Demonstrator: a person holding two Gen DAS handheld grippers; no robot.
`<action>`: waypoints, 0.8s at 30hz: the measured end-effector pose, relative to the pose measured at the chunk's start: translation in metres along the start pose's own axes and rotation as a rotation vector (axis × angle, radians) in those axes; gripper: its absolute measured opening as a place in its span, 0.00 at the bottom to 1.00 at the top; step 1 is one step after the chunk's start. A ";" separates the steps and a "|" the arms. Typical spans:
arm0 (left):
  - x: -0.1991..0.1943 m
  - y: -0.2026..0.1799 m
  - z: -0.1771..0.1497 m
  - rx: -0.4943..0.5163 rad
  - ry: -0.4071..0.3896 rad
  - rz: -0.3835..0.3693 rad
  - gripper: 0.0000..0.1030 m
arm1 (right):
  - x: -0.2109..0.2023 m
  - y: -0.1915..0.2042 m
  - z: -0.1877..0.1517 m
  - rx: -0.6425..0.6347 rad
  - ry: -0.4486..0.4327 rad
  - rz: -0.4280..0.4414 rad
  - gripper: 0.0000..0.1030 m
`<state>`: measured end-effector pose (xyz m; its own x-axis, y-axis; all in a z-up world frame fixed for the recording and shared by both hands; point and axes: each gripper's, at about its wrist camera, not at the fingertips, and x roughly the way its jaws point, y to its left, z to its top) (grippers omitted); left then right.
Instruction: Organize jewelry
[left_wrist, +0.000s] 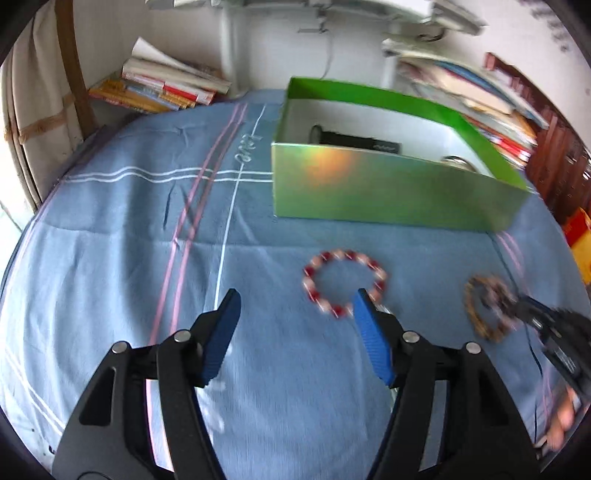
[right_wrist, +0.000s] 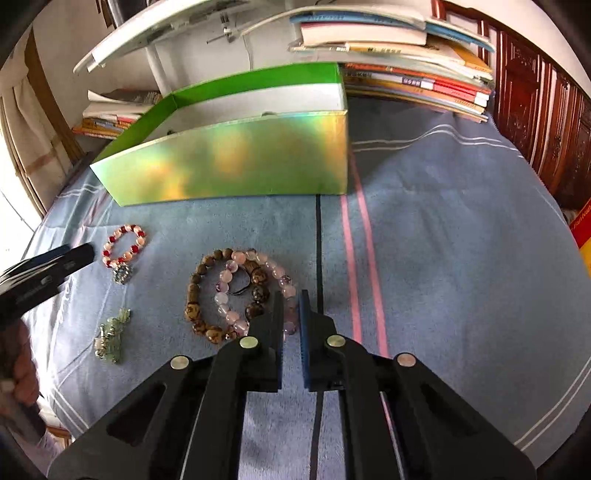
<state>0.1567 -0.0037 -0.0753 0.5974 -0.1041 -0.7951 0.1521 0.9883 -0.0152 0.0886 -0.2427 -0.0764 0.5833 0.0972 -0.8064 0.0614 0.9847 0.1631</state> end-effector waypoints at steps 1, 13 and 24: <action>0.010 0.000 0.004 -0.004 0.020 0.005 0.58 | -0.005 -0.001 0.001 0.006 -0.011 0.003 0.08; -0.008 0.012 -0.046 0.032 0.009 0.088 0.64 | -0.050 -0.046 -0.017 0.120 -0.094 -0.061 0.08; -0.030 0.016 -0.073 0.034 0.001 0.127 0.66 | -0.033 -0.052 -0.040 0.135 -0.060 -0.167 0.21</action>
<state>0.0832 0.0232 -0.0959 0.6127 0.0222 -0.7900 0.1019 0.9890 0.1068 0.0339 -0.2916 -0.0814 0.6027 -0.0784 -0.7941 0.2667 0.9577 0.1078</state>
